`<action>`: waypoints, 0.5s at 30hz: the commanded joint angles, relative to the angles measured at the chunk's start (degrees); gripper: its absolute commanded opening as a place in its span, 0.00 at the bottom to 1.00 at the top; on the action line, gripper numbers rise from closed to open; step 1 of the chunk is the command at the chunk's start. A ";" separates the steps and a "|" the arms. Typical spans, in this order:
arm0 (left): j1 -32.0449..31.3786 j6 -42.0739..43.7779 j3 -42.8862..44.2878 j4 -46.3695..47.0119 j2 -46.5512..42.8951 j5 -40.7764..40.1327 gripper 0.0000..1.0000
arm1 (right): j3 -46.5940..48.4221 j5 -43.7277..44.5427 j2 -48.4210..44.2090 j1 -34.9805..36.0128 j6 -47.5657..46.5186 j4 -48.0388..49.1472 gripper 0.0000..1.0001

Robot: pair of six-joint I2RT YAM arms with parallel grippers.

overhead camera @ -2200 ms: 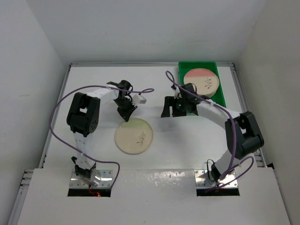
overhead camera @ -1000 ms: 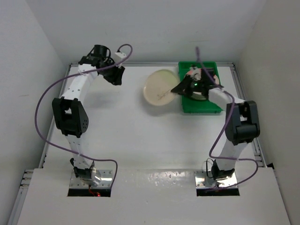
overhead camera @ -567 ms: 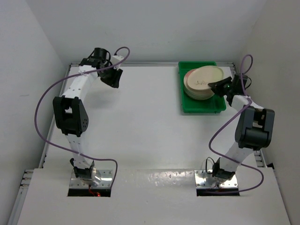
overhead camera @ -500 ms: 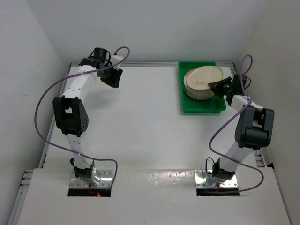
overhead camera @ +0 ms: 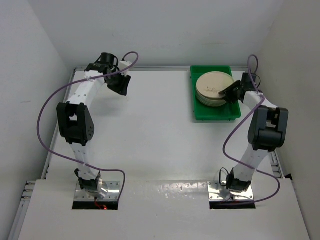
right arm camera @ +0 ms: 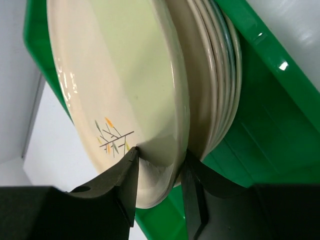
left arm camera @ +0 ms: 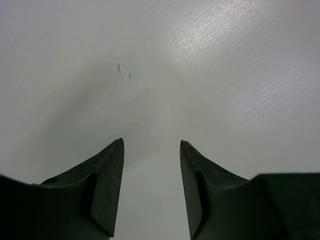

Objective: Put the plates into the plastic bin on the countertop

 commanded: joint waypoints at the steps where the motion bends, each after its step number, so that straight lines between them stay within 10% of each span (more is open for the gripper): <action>1: -0.18 -0.53 0.17 1.20 0.10 0.65 0.51 | 4.24 5.70 0.00 0.56 -4.77 -7.85 0.36; 15: -0.18 -0.01 0.17 1.20 0.10 0.12 0.51 | 12.68 21.18 0.10 6.27 -18.21 -21.39 0.57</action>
